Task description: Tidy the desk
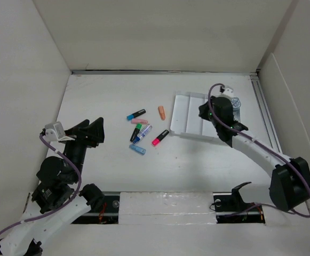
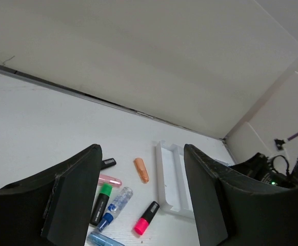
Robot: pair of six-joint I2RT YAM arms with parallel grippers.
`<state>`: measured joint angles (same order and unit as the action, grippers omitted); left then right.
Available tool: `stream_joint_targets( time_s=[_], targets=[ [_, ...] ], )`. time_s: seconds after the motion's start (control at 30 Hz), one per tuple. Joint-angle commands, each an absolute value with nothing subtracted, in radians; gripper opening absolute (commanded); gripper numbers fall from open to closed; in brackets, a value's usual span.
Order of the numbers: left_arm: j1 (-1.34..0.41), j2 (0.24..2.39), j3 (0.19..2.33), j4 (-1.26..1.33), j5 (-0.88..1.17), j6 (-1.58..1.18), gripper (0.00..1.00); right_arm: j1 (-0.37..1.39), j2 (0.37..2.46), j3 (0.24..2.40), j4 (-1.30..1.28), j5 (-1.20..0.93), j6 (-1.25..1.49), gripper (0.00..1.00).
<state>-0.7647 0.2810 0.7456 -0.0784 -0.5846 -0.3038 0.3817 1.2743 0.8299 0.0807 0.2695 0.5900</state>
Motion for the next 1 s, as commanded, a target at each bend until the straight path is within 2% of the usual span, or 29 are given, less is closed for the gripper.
stream_joint_targets(
  time_s=[0.0,0.17,0.27,0.3,0.37,0.4,0.5,0.57,0.77,0.87,0.9,0.97],
  targets=[
    [-0.762,0.307,0.741,-0.046,-0.586,-0.293,0.6,0.55,1.382,0.896,0.149,0.212,0.523,0.02],
    [-0.762,0.327,0.735,-0.038,-0.611,-0.287,0.61,0.758,1.589,1.012,0.098,0.281,0.462,0.13],
    [-0.762,0.354,0.741,-0.041,-0.609,-0.284,0.61,0.818,1.667,1.08,0.072,0.258,0.43,0.29],
    [-0.762,0.359,0.742,-0.041,-0.611,-0.282,0.61,0.828,1.678,1.091,0.071,0.244,0.426,0.42],
    [-0.762,0.373,0.746,-0.041,-0.609,-0.281,0.61,0.842,1.692,1.109,0.078,0.213,0.437,0.55],
    [-0.762,0.376,0.746,-0.044,-0.609,-0.281,0.61,0.851,1.703,1.111,0.109,0.172,0.449,0.66],
    [-0.762,0.373,0.747,-0.045,-0.609,-0.279,0.61,0.86,1.741,1.123,0.147,0.121,0.459,0.8],
    [-0.762,0.368,0.744,-0.043,-0.618,-0.278,0.61,0.861,1.767,1.167,0.134,0.109,0.459,0.82],
    [-0.762,0.339,0.742,-0.046,-0.611,-0.281,0.61,0.851,1.798,1.223,0.092,0.225,0.474,0.83],
    [-0.762,0.331,0.745,-0.049,-0.604,-0.282,0.61,0.822,1.825,1.256,0.068,0.229,0.479,0.58],
    [-0.762,0.33,0.746,-0.049,-0.603,-0.282,0.61,0.812,1.83,1.273,0.031,0.209,0.48,0.41],
    [-0.762,0.327,0.741,-0.045,-0.607,-0.281,0.61,0.824,1.835,1.286,0.015,0.207,0.479,0.24]
  ],
)
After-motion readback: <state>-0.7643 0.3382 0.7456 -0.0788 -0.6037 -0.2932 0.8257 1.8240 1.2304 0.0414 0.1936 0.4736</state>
